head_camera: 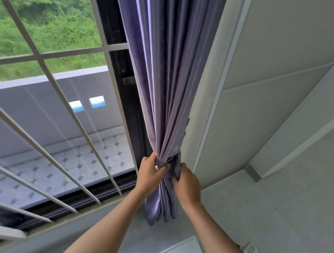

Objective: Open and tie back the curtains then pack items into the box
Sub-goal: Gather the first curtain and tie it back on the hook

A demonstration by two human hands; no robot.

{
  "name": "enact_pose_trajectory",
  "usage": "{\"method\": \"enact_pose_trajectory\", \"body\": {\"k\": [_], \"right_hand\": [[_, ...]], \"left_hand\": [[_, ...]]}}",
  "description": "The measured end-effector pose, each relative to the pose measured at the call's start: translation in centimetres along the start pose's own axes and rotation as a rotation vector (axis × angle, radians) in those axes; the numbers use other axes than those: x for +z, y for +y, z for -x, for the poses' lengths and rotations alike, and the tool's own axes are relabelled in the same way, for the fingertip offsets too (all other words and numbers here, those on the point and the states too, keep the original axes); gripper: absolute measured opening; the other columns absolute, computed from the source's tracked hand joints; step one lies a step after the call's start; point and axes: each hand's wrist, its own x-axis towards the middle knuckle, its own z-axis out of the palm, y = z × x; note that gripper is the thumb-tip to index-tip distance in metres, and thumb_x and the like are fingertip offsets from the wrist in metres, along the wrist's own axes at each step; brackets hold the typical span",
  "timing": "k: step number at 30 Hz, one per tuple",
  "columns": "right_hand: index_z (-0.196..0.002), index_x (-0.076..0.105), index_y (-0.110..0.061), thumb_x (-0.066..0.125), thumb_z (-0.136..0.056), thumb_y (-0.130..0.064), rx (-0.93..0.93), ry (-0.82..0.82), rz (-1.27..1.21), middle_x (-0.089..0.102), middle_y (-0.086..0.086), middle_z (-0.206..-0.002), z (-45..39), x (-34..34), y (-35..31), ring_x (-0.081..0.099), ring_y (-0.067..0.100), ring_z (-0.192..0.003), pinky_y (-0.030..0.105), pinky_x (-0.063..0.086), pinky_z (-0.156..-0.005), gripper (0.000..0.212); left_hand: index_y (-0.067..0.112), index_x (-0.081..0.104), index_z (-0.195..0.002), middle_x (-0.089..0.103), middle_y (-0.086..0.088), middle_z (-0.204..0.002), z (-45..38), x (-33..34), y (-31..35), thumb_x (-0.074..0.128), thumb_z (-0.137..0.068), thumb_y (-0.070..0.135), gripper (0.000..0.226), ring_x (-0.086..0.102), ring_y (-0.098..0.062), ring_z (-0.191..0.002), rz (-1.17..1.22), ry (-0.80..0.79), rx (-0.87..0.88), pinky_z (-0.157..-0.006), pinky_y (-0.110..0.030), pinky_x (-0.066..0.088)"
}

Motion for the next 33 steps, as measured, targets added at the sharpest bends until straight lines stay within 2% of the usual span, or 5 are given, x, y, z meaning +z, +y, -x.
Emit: {"method": "enact_pose_trajectory", "body": {"k": [5, 10, 19, 28, 33], "right_hand": [[-0.105, 0.06, -0.008, 0.043, -0.096, -0.018, 0.038, -0.226, 0.079, 0.069, 0.016, -0.1, 4.1, 2.4, -1.1, 0.064, 0.034, -0.096, 0.034, 0.046, -0.068, 0.022], [-0.11, 0.059, -0.009, 0.039, -0.1, -0.021, 0.046, -0.246, 0.102, 0.068, 0.014, -0.106, 4.2, 2.5, -1.6, 0.064, 0.029, -0.101, 0.029, 0.046, -0.072, 0.025], [-0.115, 0.052, -0.013, 0.038, -0.1, -0.024, -0.04, -0.286, 0.055, 0.069, 0.015, -0.095, 4.3, 2.8, -1.3, 0.066, 0.029, -0.085, 0.031, 0.049, -0.065, 0.024], [-0.107, 0.055, -0.017, 0.046, -0.095, -0.034, -0.173, -0.356, 0.049, 0.068, 0.007, -0.102, 4.5, 2.7, -0.8, 0.064, 0.028, -0.089, 0.028, 0.041, -0.068, 0.023], [-0.101, 0.059, -0.022, 0.057, -0.075, -0.029, -0.171, -0.064, -0.022, 0.057, 0.002, -0.106, 5.3, 3.2, 0.6, 0.06, 0.023, -0.089, 0.033, 0.051, -0.075, 0.027]], "left_hand": [[0.019, 0.043, -0.1, 0.064, 0.006, -0.078, 0.2, -0.3, 0.1, 0.07, -0.08, 0.022, 0.034, 0.059, -0.012, -0.07, 0.091, 0.011, -0.079, -0.062, -0.029, 0.047], [0.014, 0.032, -0.088, 0.05, 0.005, -0.068, 1.2, -0.5, -0.2, 0.068, -0.079, 0.021, 0.038, 0.044, -0.011, -0.058, 0.115, 0.027, -0.083, -0.056, -0.024, 0.037], [0.022, 0.052, -0.073, 0.053, 0.021, -0.074, 2.3, -0.6, -0.9, 0.072, -0.077, 0.042, 0.028, 0.05, -0.012, -0.084, -0.105, -0.079, 0.094, -0.066, -0.025, 0.042], [0.006, 0.053, -0.082, 0.058, -0.002, -0.085, 2.3, -0.8, -0.2, 0.059, -0.082, 0.01, 0.007, 0.048, -0.023, -0.082, -0.406, -0.084, 0.268, -0.068, -0.032, 0.041], [0.002, 0.047, -0.084, 0.055, -0.009, -0.079, 1.7, -1.1, -0.1, 0.05, -0.075, -0.003, 0.011, 0.047, -0.028, -0.075, -0.439, -0.106, 0.223, -0.061, -0.037, 0.037]]}}
